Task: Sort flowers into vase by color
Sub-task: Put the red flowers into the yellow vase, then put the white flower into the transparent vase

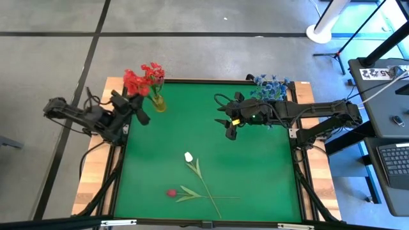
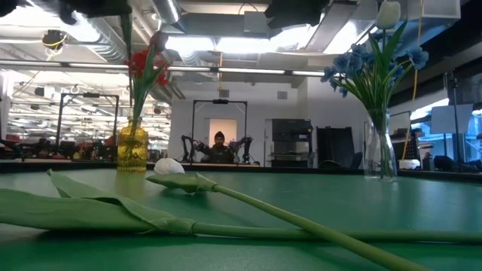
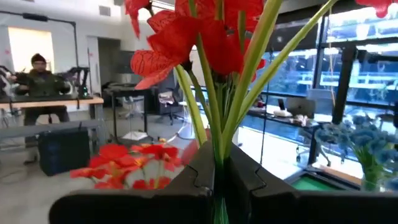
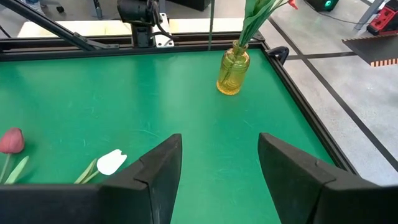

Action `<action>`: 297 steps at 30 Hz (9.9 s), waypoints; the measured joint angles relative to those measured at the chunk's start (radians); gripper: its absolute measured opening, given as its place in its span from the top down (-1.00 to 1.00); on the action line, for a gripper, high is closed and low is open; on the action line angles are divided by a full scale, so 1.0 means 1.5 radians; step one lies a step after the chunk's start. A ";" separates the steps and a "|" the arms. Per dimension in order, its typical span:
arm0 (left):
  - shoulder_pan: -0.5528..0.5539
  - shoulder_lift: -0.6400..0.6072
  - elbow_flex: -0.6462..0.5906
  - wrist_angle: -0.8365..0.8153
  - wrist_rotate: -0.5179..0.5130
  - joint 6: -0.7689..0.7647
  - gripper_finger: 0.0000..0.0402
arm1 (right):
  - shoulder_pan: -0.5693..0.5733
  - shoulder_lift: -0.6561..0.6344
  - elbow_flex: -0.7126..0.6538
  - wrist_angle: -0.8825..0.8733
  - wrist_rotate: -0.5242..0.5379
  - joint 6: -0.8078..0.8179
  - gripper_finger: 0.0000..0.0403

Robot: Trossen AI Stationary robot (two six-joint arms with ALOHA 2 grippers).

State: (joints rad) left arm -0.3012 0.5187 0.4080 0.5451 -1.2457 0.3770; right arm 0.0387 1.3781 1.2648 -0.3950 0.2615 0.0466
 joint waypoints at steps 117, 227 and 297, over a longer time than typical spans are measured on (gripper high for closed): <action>0.114 0.124 0.308 -0.909 0.580 -0.644 -0.19 | 0.000 0.000 0.000 -0.103 -0.011 0.031 -0.04; -0.299 0.417 0.223 -0.476 0.173 -0.634 -0.16 | 0.272 0.273 0.208 -0.245 0.220 0.415 0.97; -0.282 0.416 0.223 -0.438 0.140 -0.567 -0.16 | 0.174 -0.441 -0.112 0.250 0.449 -0.366 1.00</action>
State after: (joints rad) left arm -0.7238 1.1419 0.7418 -0.1112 -1.0359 -0.4729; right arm 0.3004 0.7170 1.0969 -0.0194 0.9344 -0.5023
